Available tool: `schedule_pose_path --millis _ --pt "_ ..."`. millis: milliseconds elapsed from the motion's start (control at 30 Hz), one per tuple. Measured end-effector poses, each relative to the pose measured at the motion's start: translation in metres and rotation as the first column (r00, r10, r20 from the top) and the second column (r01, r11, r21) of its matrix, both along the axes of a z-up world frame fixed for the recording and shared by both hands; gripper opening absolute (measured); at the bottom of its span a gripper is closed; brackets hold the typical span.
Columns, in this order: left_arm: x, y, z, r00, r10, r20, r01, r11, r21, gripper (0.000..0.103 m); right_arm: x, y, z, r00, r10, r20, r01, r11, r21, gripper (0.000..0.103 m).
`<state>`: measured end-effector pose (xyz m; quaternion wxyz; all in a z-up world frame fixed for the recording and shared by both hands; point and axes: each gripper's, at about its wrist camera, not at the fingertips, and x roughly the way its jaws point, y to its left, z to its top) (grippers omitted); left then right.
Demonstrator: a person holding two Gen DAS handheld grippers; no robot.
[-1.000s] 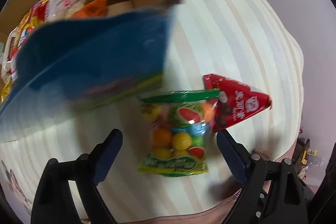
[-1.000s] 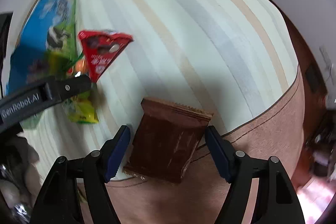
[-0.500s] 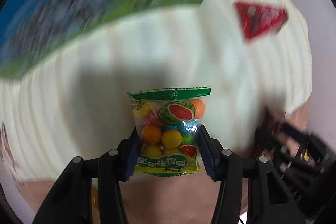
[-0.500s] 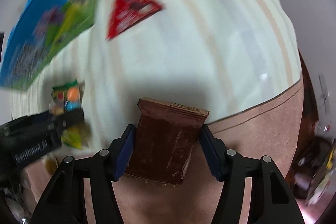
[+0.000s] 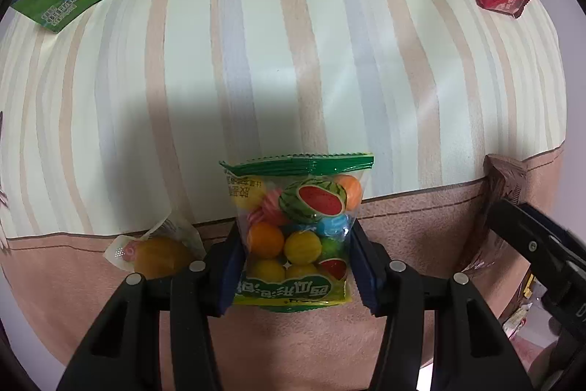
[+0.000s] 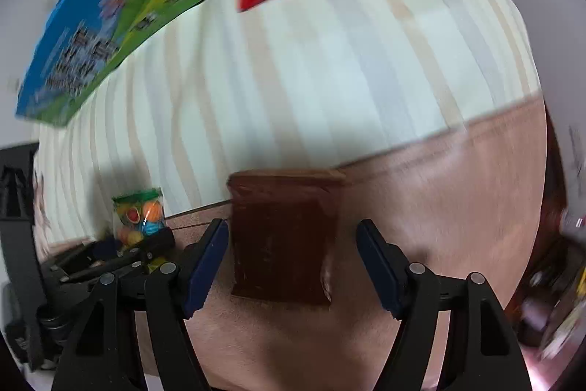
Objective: Organize snacks
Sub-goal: 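Carry the candy bag and sauce packet into the box with both tools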
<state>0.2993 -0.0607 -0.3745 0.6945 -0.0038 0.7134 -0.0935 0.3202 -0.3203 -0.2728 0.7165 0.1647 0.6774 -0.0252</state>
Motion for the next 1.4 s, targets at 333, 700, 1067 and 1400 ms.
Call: schedule_pose_path --millis 333,700,1067,1400 --pt "0.002 -0.004 0.003 1.0 0.004 -0.008 -0.004 1.0 0.01 0.051 -0.026 -0.01 -0.014 0.995 -0.094 -0.025 0.094 0.995 0.016 0.077" --pt "-0.006 0.002 0.01 1.0 0.018 0.026 -0.018 1.0 -0.008 0.049 -0.046 0.034 -0.016 0.997 0.056 0.055 -0.048 0.989 -0.141 0.058" --pt "0.007 0.041 0.101 0.985 0.082 0.151 -0.063 0.99 -0.126 0.049 -0.016 0.047 0.06 0.978 0.078 0.192 -0.079 0.997 -0.006 0.058" --pt "0.101 0.085 0.212 0.947 0.157 0.28 -0.096 0.971 -0.22 0.049 0.1 0.095 0.171 0.92 0.191 0.343 -0.224 0.973 0.061 0.058"
